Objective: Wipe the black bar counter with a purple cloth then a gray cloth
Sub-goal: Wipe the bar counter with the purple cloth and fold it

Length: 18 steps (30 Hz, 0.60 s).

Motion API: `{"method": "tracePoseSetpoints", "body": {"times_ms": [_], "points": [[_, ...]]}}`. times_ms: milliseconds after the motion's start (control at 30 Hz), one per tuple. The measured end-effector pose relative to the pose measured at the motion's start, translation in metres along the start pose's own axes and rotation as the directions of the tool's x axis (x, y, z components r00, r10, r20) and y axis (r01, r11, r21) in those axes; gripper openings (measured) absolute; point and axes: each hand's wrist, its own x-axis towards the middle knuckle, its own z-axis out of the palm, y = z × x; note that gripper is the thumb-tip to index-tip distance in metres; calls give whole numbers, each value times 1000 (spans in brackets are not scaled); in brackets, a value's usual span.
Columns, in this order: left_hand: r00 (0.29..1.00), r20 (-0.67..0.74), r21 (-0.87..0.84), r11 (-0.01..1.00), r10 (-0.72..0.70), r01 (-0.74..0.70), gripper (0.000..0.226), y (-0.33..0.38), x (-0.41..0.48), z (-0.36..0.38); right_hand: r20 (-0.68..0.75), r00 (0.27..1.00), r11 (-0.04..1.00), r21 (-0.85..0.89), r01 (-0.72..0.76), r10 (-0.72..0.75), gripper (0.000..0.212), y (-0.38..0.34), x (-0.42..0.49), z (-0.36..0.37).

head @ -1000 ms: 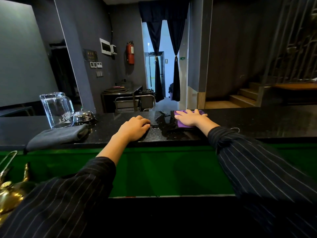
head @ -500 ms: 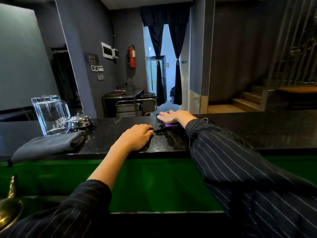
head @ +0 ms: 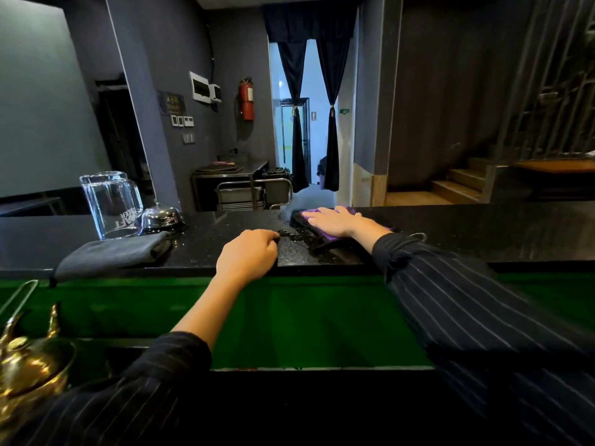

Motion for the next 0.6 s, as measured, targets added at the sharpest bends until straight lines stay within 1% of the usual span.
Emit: {"method": "tracePoseSetpoints", "body": {"times_ms": [33, 67, 133, 200, 267, 367, 400, 500, 600], "points": [[1000, 4, -8, 1000, 0, 0, 45, 1, 1, 0, -6, 998, 998, 4, -57, 57, 63, -10, 0, 2], [1000, 8, -15, 1000, -3, 3, 45, 1, 2, -1, -19, 997, 997, -11, -70, 70, 63, -22, 0, 6], [1000, 7, -33, 999, -16, 16, 45, 1, 3, -4, -33, 999, 999, -43, -26, 24, 62, -49, -6, 10], [999, 0, -58, 998, -34, 34, 44, -2, 0, -6, -4, 998, 996, -67, 58, -58, 60, -65, -11, 15], [999, 7, -87, 995, -45, 45, 44, -5, -2, -9, 27, 994, 993, -46, 106, -105, 58, -65, -19, 17], [999, 17, -86, 995, -49, 50, 44, -13, -7, -15, -5, 992, 992, 6, 127, -127, 60, -47, -41, 14], [999, 22, -60, 997, -42, 43, 44, -16, -9, -16, -13, 993, 993, 23, 119, -118, 61, -39, -47, 12], [998, 60, 93, 996, 3, -9, 46, -24, -21, -11, -11, 998, 996, 53, 69, -69, 59, -24, -61, 5], [993, 118, 151, 988, 4, -22, 50, -25, -21, -7, -28, 998, 996, 68, -59, 61, 60, -31, -60, 3]]}}
